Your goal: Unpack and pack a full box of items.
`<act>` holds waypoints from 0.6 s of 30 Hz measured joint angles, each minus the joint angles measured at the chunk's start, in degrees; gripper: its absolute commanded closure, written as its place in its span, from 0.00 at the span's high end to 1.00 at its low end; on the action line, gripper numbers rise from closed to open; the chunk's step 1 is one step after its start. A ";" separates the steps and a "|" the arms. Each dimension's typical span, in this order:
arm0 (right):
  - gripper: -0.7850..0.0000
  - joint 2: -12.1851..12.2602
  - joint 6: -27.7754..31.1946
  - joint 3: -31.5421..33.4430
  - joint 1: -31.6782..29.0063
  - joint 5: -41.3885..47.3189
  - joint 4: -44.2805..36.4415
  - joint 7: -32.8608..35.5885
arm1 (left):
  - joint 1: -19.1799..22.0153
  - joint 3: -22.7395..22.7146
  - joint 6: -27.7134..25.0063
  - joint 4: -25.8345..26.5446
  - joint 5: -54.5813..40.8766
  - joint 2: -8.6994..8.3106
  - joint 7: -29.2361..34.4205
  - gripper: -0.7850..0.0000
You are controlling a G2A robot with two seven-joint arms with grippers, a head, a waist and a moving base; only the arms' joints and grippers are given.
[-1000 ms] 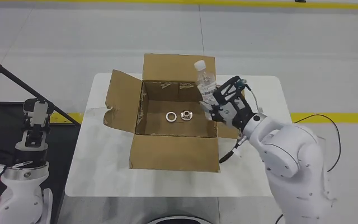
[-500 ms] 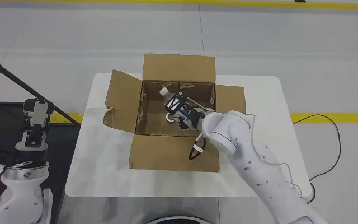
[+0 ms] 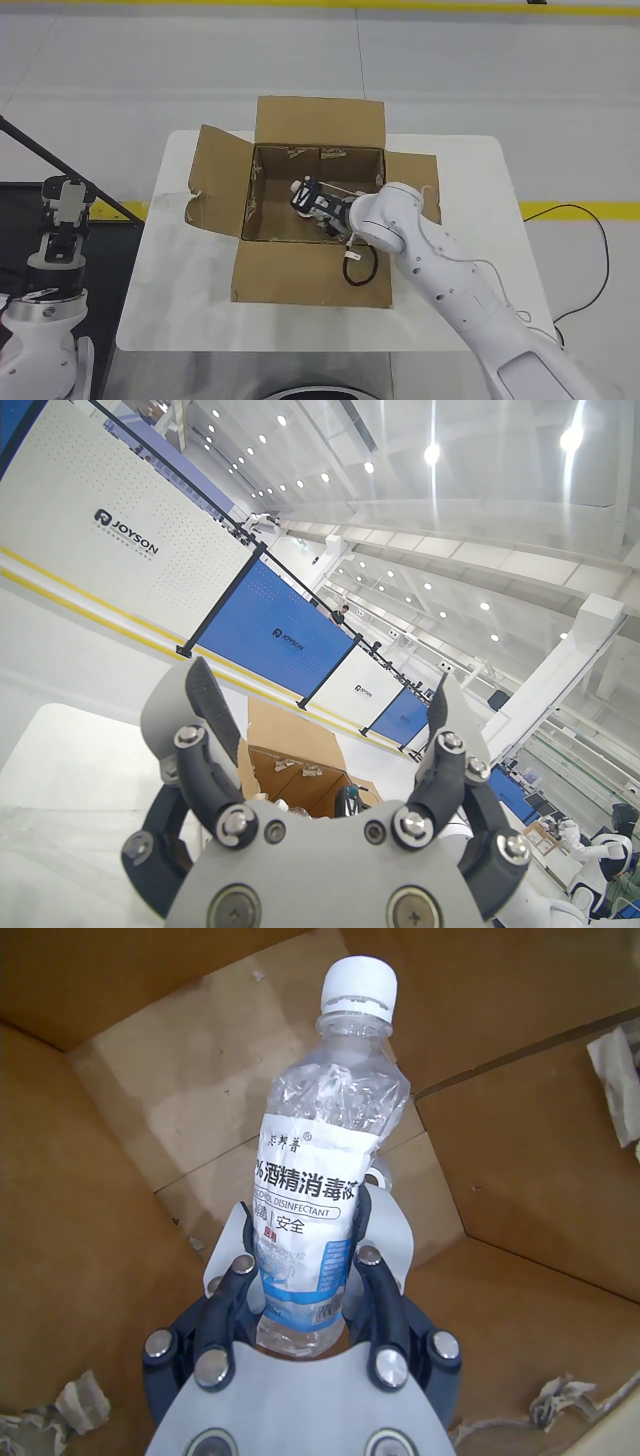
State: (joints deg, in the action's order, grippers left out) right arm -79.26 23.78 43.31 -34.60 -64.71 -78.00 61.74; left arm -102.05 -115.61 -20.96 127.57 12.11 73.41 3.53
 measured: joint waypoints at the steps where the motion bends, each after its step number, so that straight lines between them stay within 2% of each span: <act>1: 0.00 0.00 1.19 -0.07 0.08 0.39 0.20 0.15 | 0.00 0.00 0.00 0.00 0.00 0.00 0.00 1.00; 18: 0.00 0.10 15.45 -1.40 2.67 3.33 2.66 1.61 | 0.00 0.00 0.00 0.00 0.00 0.00 0.00 1.00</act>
State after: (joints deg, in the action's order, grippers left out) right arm -79.16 39.22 41.91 -31.93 -61.38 -75.34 63.35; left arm -102.05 -115.61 -20.96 127.57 12.11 73.41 3.53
